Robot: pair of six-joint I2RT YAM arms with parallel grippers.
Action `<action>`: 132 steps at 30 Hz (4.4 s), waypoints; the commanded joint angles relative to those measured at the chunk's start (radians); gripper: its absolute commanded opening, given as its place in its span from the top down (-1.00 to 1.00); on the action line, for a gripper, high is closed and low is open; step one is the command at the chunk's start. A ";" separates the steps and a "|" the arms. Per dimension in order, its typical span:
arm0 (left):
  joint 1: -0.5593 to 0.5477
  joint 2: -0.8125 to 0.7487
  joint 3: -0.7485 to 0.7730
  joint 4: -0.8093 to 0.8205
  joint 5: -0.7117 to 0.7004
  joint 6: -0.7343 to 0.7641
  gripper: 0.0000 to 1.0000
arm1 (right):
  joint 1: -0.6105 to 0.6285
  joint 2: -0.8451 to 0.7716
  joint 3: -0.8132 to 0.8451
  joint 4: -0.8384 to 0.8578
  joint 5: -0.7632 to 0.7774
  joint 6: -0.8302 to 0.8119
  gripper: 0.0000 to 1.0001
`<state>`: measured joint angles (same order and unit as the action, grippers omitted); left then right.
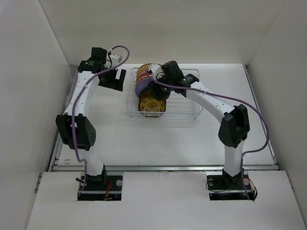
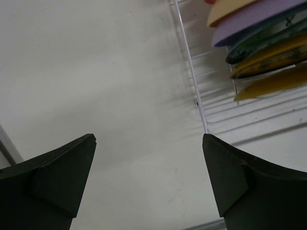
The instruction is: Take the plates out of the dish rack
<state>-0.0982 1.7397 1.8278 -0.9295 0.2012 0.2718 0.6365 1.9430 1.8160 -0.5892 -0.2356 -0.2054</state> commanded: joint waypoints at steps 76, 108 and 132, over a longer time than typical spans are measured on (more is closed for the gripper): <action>-0.379 0.113 -0.084 0.282 0.090 0.342 0.01 | 0.022 -0.679 -1.204 0.428 0.130 0.813 0.62; -0.400 0.170 0.099 0.221 -0.100 0.104 1.00 | 0.031 -0.857 -1.060 0.195 0.160 0.739 0.03; -0.445 0.174 0.225 -0.395 0.618 0.118 1.00 | -0.190 -0.888 -0.590 -0.316 0.768 0.900 -0.35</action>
<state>-0.4969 1.8641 2.1059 -1.0946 0.6315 0.3119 0.4831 1.0664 1.1912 -0.7528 0.3573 0.6521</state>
